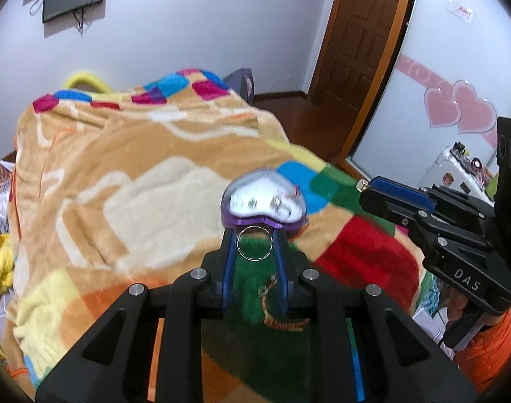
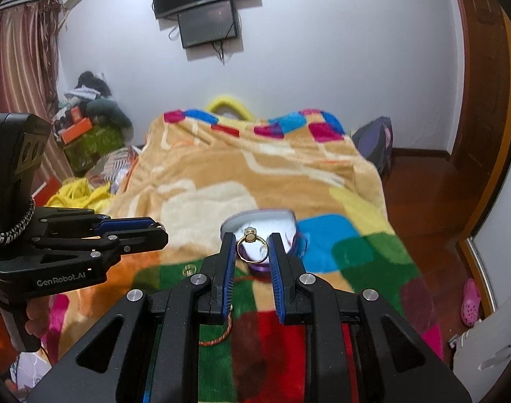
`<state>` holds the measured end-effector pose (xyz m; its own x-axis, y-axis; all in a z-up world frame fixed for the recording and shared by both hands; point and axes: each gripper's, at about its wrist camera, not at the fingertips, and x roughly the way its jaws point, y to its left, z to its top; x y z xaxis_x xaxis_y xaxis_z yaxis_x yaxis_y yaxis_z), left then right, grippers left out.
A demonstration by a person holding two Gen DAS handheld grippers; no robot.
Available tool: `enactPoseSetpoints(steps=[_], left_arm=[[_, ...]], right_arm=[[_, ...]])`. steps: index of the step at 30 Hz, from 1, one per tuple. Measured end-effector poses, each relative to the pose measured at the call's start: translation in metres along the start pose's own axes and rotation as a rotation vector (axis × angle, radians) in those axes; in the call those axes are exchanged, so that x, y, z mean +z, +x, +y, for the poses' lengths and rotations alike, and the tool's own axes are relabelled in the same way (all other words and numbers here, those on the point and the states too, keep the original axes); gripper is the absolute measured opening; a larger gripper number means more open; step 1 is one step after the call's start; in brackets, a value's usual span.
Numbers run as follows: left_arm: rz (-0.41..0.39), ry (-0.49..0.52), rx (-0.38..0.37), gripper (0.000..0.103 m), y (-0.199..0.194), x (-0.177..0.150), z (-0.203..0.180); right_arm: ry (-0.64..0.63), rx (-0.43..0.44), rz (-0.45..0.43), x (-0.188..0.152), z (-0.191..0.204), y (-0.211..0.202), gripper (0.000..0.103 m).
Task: Organize jewelry
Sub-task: 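Lower both rings into the heart tin and open both tools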
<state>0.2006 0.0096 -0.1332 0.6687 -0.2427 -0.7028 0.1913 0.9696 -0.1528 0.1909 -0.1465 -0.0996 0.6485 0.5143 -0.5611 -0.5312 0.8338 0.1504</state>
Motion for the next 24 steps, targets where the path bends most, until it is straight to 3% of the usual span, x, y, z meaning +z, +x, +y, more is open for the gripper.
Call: enactPoseSetpoints(steps=[11, 24], left_arm=[[-0.075, 0.004, -0.006, 0.021, -0.002, 0.035, 0.0], [-0.048, 0.003, -0.002, 0.021, 0.034, 0.05, 0.009]], right_arm=[[0.008, -0.006, -0.079, 0.023, -0.006, 0.001, 0.018], [0.027, 0.0, -0.051, 0.03, -0.022, 0.033, 0.018]])
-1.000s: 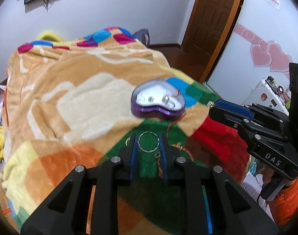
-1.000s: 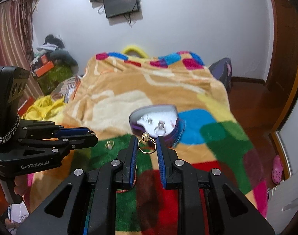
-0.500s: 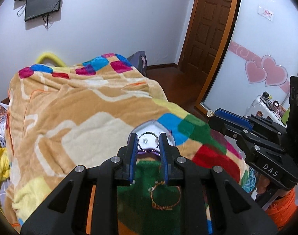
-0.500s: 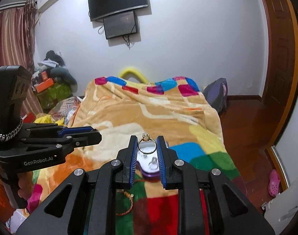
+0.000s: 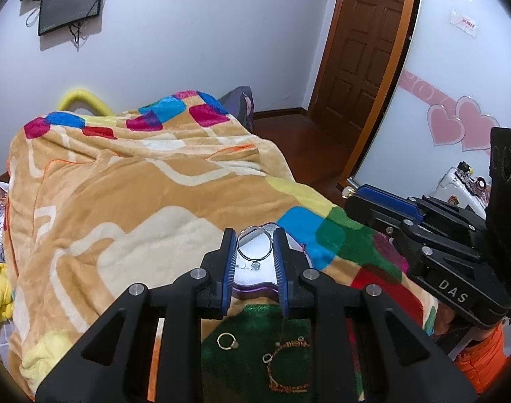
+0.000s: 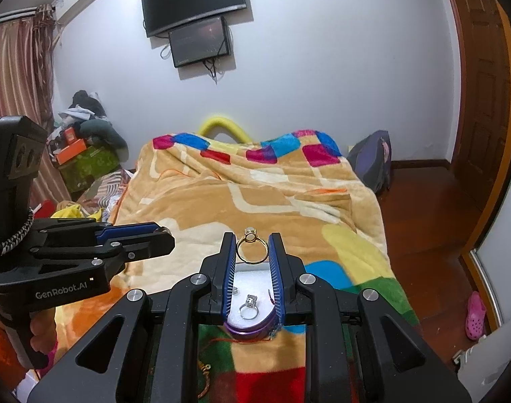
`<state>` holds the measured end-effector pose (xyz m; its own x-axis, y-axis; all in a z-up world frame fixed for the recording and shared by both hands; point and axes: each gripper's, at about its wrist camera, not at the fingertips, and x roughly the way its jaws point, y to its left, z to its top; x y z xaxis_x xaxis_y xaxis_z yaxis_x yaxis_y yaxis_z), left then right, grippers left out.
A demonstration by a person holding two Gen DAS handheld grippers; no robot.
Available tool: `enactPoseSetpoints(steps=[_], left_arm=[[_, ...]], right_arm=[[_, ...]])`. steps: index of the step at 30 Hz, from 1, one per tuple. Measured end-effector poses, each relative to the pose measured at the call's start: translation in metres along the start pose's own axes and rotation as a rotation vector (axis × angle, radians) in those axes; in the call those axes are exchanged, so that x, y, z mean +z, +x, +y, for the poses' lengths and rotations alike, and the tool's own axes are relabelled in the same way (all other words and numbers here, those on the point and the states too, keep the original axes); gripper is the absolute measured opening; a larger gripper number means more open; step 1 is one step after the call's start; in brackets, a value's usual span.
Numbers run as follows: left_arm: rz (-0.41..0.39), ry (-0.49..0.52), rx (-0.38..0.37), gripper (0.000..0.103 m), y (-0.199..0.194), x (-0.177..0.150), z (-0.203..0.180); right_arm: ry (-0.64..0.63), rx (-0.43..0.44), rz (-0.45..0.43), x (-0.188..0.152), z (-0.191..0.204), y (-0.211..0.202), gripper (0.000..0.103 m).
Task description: Organize jewelry
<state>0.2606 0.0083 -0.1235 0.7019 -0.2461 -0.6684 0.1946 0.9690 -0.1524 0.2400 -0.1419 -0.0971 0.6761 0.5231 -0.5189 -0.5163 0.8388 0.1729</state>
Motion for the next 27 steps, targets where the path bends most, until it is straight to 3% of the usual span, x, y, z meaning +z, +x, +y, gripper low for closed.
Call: enactPoseSetpoints(steps=[14, 27], left_arm=[[0.157, -0.009, -0.019, 0.021, 0.067, -0.015, 0.008], [0.195, 0.001, -0.057, 0.021, 0.079, -0.018, 0.008]], right_arm=[[0.038, 0.042, 0.168, -0.015, -0.019, 0.06, 0.018], [0.018, 0.076, 0.229, -0.015, -0.019, 0.075, 0.018]])
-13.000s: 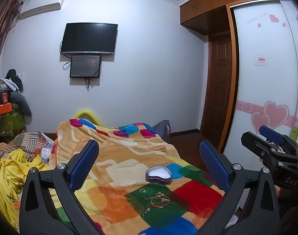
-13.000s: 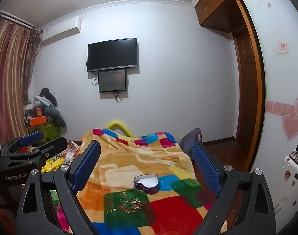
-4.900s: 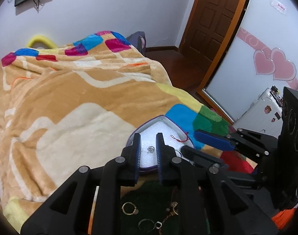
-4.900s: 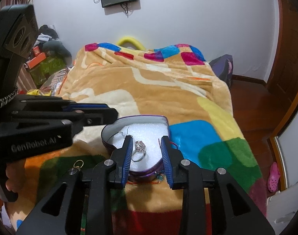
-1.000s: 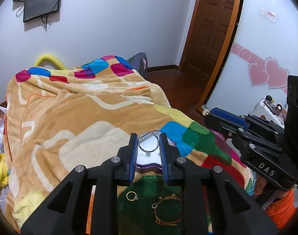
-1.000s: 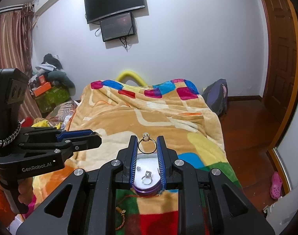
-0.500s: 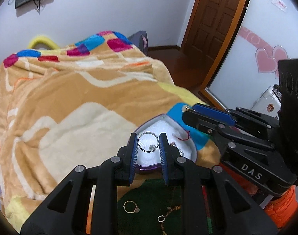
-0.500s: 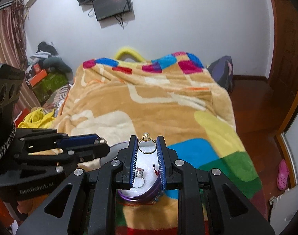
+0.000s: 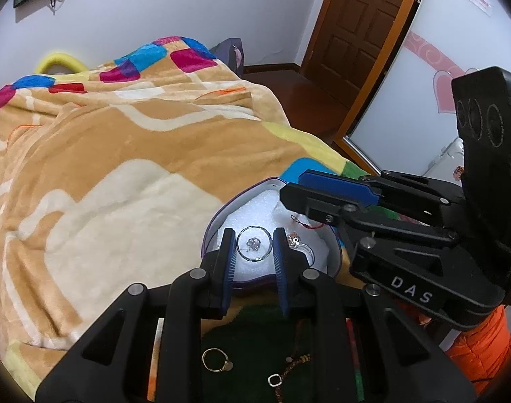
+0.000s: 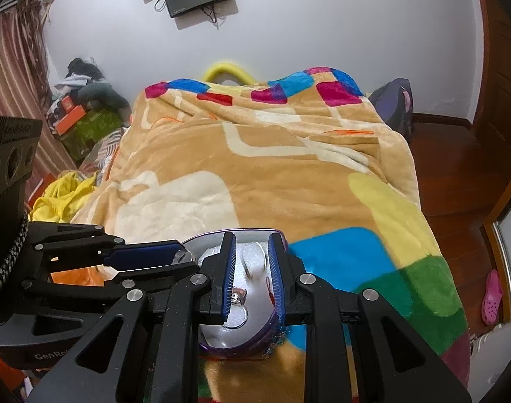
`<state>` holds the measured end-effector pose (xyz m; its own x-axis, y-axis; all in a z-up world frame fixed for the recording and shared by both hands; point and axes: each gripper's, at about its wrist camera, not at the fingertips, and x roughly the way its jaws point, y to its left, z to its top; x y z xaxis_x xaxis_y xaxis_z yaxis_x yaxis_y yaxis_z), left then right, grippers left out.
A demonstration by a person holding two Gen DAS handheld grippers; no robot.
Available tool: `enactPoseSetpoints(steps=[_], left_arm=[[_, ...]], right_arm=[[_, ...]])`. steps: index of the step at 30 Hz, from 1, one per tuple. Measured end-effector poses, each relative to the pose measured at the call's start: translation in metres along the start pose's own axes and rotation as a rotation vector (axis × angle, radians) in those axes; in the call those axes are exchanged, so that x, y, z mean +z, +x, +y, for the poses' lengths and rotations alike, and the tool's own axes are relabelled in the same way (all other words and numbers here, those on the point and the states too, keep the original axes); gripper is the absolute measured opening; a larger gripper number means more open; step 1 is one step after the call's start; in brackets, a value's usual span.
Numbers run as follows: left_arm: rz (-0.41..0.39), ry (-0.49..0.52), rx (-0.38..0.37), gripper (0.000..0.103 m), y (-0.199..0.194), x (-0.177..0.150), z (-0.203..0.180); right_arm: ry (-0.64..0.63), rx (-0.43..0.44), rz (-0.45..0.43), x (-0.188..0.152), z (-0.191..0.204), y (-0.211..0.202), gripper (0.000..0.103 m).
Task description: Organize jewelry
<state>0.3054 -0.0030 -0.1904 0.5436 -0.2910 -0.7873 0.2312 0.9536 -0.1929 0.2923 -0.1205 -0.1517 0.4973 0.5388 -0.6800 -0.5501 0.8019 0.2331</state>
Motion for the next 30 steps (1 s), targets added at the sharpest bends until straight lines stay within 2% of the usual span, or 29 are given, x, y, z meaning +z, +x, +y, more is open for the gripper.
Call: enactPoseSetpoints(steps=[9, 20, 24, 30], left_arm=[[-0.01, 0.012, 0.009, 0.021, -0.007, 0.001, -0.004], [-0.076, -0.027, 0.068, 0.026, -0.048, 0.0, 0.006], [-0.063, -0.038, 0.088, 0.027, -0.055, -0.011, 0.011], [0.003, -0.026, 0.113, 0.027, -0.051, -0.04, 0.012]], right_arm=[[0.011, -0.017, -0.009, 0.0, -0.002, -0.01, 0.018], [-0.003, -0.099, -0.044, -0.008, -0.005, -0.042, 0.02], [-0.002, -0.105, -0.022, -0.017, -0.006, -0.044, 0.021], [0.028, -0.099, 0.022, -0.036, -0.009, -0.041, 0.021]])
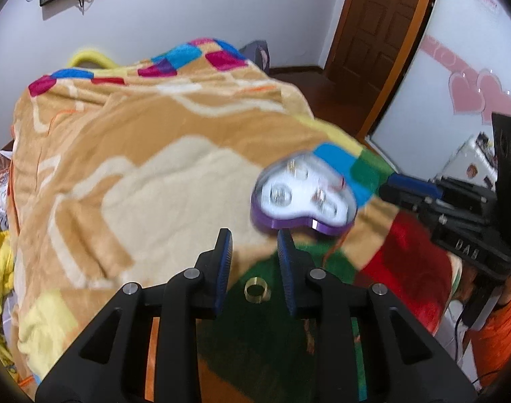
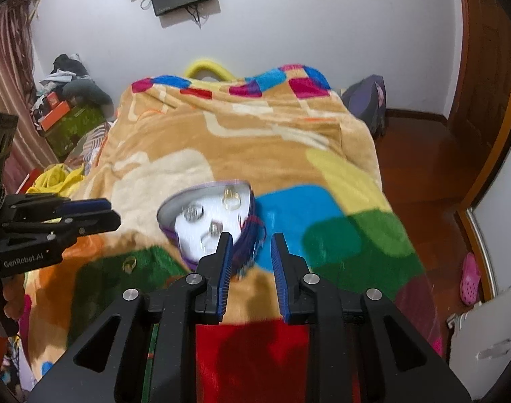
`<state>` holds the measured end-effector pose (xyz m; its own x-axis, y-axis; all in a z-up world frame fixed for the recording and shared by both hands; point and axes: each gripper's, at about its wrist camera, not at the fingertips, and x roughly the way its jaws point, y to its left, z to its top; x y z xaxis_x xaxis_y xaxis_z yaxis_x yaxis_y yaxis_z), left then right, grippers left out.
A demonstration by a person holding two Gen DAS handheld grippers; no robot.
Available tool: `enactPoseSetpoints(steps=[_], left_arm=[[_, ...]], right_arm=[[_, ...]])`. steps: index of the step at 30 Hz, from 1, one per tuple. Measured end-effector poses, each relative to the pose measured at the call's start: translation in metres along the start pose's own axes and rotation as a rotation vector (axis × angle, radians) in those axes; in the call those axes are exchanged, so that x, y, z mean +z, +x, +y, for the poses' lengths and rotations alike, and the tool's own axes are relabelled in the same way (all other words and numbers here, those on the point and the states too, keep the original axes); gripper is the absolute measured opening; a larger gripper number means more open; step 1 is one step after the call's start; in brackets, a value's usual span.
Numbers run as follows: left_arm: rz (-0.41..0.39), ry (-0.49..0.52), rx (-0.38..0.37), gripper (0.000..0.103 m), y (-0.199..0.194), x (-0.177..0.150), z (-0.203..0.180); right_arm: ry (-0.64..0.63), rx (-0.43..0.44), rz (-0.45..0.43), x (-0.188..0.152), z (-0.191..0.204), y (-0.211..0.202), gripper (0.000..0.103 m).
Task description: Organize jewelry
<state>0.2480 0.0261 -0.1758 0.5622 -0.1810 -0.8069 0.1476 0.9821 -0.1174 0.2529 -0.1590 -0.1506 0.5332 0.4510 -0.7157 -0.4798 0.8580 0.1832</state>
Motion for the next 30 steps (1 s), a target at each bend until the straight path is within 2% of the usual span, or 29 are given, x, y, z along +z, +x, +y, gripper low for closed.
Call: enactPoseSetpoints(steps=[7, 13, 30], left_arm=[[0.079, 0.015, 0.001, 0.027, 0.013, -0.028, -0.001], [0.119, 0.007, -0.003, 0.027, 0.025, -0.039, 0.001], [0.105, -0.023, -0.037, 0.029, 0.039, -0.041, 0.007]], right_arm=[[0.041, 0.002, 0.06, -0.022, -0.004, 0.008, 0.021], [0.056, 0.015, 0.075, -0.021, -0.003, 0.016, 0.021], [0.017, -0.008, 0.113, -0.017, 0.005, 0.041, 0.021]])
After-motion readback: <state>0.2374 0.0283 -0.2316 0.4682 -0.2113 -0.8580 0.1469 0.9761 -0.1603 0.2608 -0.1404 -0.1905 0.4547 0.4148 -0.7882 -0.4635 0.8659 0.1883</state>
